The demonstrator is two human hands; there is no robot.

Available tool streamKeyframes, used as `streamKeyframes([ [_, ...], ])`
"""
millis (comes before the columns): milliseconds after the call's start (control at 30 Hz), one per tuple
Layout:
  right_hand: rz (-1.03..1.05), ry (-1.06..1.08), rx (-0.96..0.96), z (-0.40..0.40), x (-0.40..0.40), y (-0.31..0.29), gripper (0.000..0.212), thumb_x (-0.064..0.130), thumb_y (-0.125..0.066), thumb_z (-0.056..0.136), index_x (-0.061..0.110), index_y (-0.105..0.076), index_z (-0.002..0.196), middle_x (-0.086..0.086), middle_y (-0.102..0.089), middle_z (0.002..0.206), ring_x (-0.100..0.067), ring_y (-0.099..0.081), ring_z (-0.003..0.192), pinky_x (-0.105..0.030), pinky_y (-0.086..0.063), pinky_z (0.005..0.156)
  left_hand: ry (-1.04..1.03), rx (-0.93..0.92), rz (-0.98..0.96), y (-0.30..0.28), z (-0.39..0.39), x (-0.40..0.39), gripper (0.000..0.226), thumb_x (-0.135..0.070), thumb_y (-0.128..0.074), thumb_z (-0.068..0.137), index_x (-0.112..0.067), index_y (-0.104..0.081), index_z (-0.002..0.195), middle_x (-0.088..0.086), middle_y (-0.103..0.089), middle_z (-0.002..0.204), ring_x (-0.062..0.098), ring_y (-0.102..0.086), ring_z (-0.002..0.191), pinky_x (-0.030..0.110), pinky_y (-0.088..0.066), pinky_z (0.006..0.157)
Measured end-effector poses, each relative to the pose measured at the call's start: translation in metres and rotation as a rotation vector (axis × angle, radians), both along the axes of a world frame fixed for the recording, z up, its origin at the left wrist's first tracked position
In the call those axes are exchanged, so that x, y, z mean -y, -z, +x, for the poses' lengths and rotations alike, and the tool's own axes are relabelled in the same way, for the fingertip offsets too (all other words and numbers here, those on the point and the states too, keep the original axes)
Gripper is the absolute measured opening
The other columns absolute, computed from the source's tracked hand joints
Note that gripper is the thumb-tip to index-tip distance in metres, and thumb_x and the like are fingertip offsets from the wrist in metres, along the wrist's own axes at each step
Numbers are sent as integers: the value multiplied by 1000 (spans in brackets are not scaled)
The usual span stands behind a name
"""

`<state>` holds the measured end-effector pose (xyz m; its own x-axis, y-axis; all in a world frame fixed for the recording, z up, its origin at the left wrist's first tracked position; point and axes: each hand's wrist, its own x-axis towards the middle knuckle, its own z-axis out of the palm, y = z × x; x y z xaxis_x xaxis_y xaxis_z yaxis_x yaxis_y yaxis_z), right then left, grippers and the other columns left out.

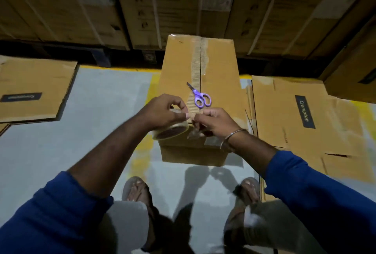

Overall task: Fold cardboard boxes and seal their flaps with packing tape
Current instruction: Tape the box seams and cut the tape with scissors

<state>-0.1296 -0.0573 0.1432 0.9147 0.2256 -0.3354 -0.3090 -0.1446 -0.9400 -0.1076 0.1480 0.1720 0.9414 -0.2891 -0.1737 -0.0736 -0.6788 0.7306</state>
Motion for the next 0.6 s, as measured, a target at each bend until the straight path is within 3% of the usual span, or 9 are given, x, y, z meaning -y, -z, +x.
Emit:
streamKeyframes([
  [100, -134, -4, 86, 4, 10, -1, 32, 27, -70, 91, -1, -70, 77, -19, -66, 73, -33, -63, 67, -51, -58, 67, -73, 65, 10, -2, -10, 13, 10, -41, -75, 85, -32, -73, 85, -11, -74, 95, 15, -67, 93, 41, -55, 90],
  [200, -292, 11, 200, 6, 13, -6, 44, 56, -67, 72, 13, -71, 79, -11, -72, 74, -30, -72, 69, -46, -60, 69, -140, 103, -17, -3, -18, 25, 11, -44, -67, 82, -34, -70, 85, -8, -74, 91, 19, -68, 87, 44, -57, 83],
  [233, -290, 23, 191, 7, 14, -7, 39, 57, -68, 69, 19, -72, 79, -10, -74, 77, -29, -73, 72, -46, -62, 71, -150, 110, -9, -4, -19, 27, 12, -45, -65, 82, -34, -70, 85, -7, -74, 89, 20, -68, 85, 45, -57, 81],
  [300, -199, 22, 130, 10, 17, -9, 19, 40, -74, 77, 21, -73, 74, -11, -73, 78, -27, -71, 74, -55, -61, 77, -166, 99, -8, -5, -18, 29, 9, -42, -66, 87, -34, -70, 87, -4, -75, 87, 22, -69, 83, 46, -58, 78],
  [400, -143, -32, 108, 12, 21, -7, 14, 11, -73, 90, 5, -74, 78, -13, -67, 73, -27, -64, 70, -63, -57, 79, -145, 71, -34, -2, -15, 30, 7, -38, -68, 92, -34, -71, 88, -8, -74, 90, 17, -68, 87, 44, -58, 82],
  [500, -245, -18, 179, 14, 19, -7, 13, 24, -73, 81, 14, -74, 72, -8, -69, 67, -26, -64, 65, -62, -59, 73, -99, 24, -61, -4, -14, 32, 6, -37, -74, 90, -32, -73, 88, -7, -75, 93, 18, -70, 90, 47, -60, 84],
  [600, -242, 44, 214, 19, 18, -18, 10, 28, -66, 69, 20, -71, 64, -7, -66, 64, -27, -62, 63, -60, -57, 68, -89, -116, -183, -10, -9, 29, 26, -40, -86, 80, -23, -74, 96, 8, -77, 94, 26, -73, 87, 52, -59, 85],
])
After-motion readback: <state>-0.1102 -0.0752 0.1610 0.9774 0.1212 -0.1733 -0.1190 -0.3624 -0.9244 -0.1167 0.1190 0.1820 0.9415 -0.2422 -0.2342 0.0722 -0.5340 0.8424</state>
